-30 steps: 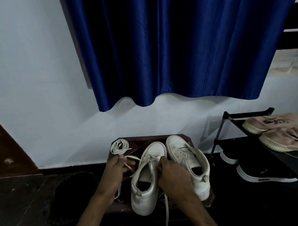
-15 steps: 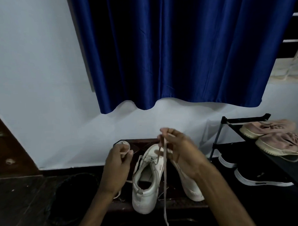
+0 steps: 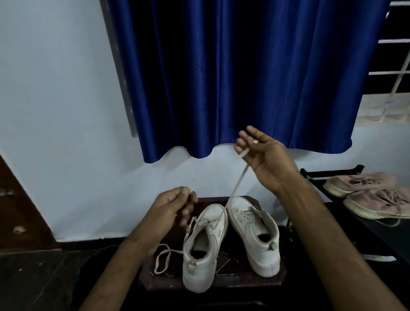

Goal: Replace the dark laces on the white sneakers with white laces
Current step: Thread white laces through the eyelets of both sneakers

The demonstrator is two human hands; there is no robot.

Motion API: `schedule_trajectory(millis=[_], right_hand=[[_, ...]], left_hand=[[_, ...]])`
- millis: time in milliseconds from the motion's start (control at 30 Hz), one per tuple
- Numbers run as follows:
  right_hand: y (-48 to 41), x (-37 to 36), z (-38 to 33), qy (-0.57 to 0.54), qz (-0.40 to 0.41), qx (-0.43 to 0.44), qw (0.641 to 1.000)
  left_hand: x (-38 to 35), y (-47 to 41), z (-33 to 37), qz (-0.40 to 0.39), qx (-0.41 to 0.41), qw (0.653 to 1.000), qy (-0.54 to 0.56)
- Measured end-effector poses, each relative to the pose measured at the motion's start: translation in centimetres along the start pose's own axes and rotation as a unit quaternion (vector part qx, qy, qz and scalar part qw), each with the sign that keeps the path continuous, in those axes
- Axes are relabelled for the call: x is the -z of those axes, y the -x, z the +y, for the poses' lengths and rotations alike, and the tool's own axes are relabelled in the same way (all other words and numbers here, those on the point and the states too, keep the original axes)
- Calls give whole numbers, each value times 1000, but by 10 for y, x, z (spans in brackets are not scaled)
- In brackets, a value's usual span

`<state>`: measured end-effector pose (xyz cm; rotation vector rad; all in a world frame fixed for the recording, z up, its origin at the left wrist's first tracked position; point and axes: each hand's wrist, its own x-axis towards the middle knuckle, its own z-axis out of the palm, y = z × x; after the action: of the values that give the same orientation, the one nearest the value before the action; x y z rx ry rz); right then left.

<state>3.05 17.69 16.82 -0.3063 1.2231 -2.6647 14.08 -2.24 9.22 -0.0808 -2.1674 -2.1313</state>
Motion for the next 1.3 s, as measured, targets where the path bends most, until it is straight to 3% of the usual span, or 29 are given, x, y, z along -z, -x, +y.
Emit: schedule_trajectory(millis=[100,200,300,433,533,667,833,900,1000,1167,1267,1300], right_hand=[[0,30,8,169,35,-20,985],[11,45,37,345,-40,-90,933],[14,53,69,425,-104,-137,889],[7,62,97,516,-79,-118,845],[-3,58,102,495,-27,-84,864],[-20,53,87,441,23,-43,896],[-24,65,99,453,12,-78,888],[-24,75,108,490,6,-79,868],[-28,90,116,601,3,-42,798],[-19,78,114,785,-100,-41,610],[-1,62,113,884,-37,45,463],[7,55,114,895,-16,65,441]], left_hand=[[22,0,-20,35,-21,987,-158],[36,7,-46,42,-28,946,-320],[47,15,-80,84,10,916,-392],[67,23,-122,179,79,843,-501],[71,23,-140,175,131,818,-532],[62,19,-151,206,104,821,-522],[55,12,-156,226,97,809,-534],[57,10,-157,224,104,803,-542],[66,10,-157,223,104,812,-530],[84,5,-131,308,45,894,-323],[76,-3,-102,318,-5,938,-136],[72,-5,-93,315,-15,944,-96]])
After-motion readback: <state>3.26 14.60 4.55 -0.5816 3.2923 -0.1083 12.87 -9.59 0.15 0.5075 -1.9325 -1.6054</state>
